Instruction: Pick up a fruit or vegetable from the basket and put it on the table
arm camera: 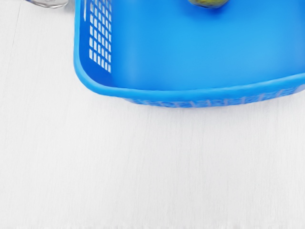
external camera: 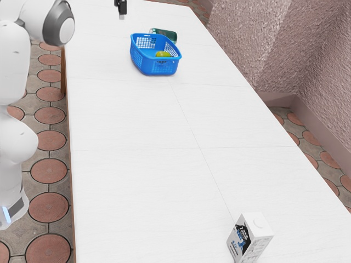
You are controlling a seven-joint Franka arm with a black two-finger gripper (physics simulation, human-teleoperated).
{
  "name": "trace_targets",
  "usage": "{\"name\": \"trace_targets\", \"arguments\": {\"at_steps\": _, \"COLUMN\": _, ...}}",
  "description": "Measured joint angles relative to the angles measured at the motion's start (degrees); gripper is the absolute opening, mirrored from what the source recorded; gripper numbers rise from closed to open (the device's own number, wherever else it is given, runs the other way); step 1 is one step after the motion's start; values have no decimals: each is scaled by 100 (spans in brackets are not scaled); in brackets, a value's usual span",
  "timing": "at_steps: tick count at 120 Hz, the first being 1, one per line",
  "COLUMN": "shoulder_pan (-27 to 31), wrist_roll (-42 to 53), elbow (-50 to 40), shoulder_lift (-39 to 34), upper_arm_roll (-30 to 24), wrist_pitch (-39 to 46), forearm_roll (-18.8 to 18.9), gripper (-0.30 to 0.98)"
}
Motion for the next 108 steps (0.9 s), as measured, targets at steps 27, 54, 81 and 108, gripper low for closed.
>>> {"name": "trace_targets", "arguments": {"at_steps": 27, "shoulder_pan": 164, "wrist_roll": 694, "elbow": 476, "shoulder_lift": 462, "upper_arm_roll": -280, "wrist_pitch": 776, "forearm_roll": -54, "gripper": 68}}
{"name": "trace_targets", "arguments": {"at_steps": 54, "shoulder_pan": 154, "wrist_roll": 1126, "elbow": 464, "shoulder_lift": 701, "upper_arm_roll": -419, "wrist_pitch": 1279, "forearm_roll": -361, "gripper": 68}}
{"name": "trace_targets", "arguments": {"at_steps": 81, "shoulder_pan": 43, "wrist_roll": 1345, "elbow": 388, "shoulder_lift": 790, "upper_arm_roll": -435, "wrist_pitch": 1466, "forearm_roll": -457, "gripper": 68}}
{"name": "trace_targets", "arguments": {"at_steps": 108, "shoulder_pan": 97, "wrist_roll": 1292, "elbow": 349, "shoulder_lift": 957, "upper_arm_roll": -548, "wrist_pitch": 1750, "forearm_roll": -640, "gripper": 68}}
